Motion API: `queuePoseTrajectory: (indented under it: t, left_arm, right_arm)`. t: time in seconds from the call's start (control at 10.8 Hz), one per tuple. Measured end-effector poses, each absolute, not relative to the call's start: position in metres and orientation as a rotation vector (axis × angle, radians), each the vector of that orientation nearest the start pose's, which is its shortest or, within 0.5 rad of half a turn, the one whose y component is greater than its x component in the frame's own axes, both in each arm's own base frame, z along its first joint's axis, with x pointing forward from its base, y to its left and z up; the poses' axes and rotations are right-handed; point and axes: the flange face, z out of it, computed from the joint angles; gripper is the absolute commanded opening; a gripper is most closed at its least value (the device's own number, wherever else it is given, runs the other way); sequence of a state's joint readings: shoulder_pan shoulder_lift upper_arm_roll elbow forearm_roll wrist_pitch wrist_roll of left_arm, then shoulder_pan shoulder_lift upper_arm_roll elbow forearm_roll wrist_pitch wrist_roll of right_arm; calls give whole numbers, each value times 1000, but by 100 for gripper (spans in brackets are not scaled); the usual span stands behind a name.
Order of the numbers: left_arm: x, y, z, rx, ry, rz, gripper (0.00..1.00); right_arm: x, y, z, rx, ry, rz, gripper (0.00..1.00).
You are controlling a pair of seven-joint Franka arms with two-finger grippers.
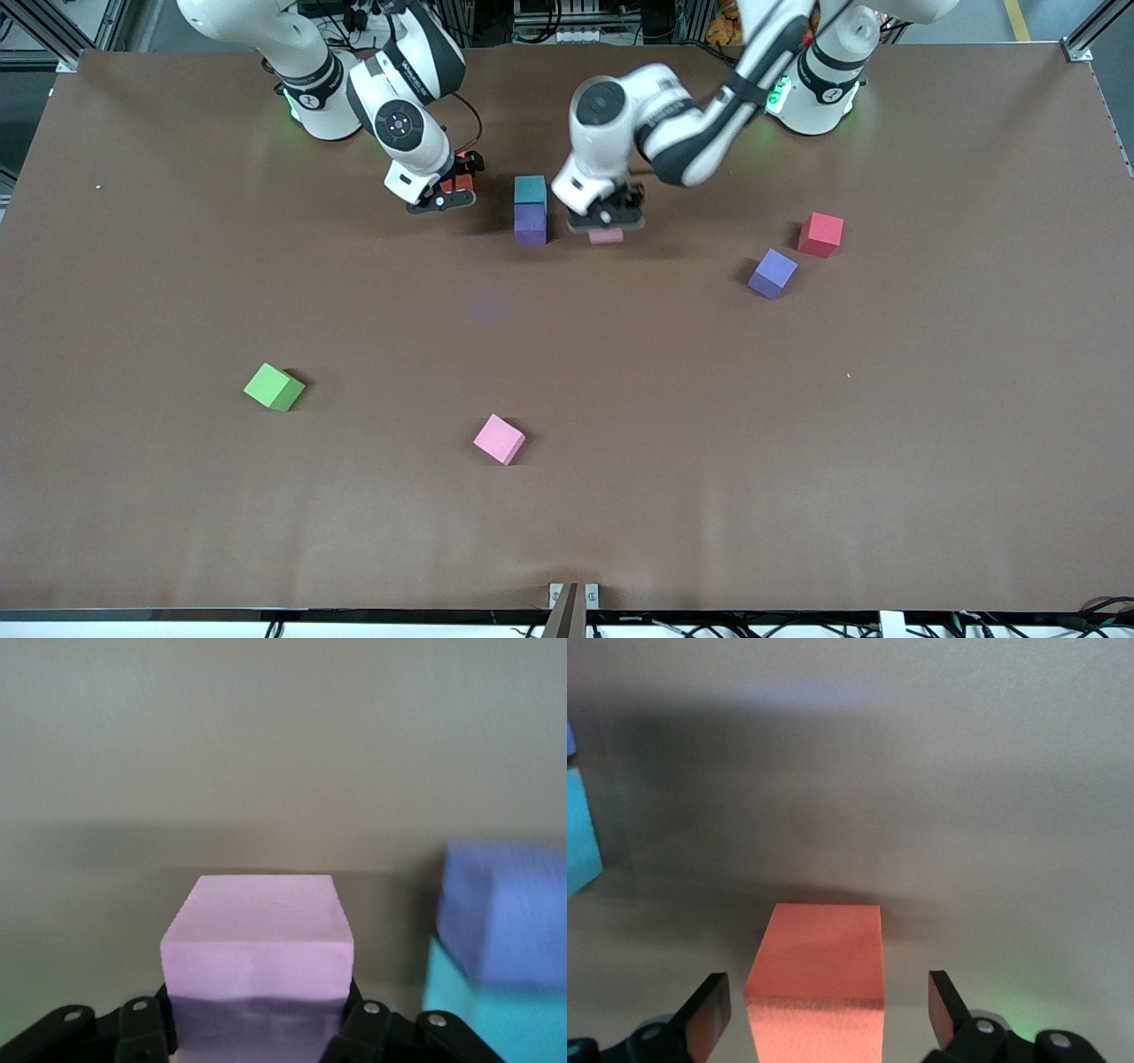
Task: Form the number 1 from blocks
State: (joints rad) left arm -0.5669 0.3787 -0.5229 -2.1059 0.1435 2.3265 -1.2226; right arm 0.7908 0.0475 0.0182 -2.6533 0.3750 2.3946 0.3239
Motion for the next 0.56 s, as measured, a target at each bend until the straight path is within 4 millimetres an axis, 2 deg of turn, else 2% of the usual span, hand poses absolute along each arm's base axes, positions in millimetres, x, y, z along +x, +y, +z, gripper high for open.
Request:
queuePoseTrajectory:
  t: [0.19,0.37,0.56]
  left_arm:
    - [203,-530,259,-3077,-75,246,0]
    - [147,-551,258,-3077,-6,272,0]
    - [111,-573,251,-3087,56,312,0]
  right_arm:
    - [263,280,200,-3067,-257,575,76]
    - [264,279,197,-3070,-253,566,65]
    - [264,279,195,-3072,-248,555,65]
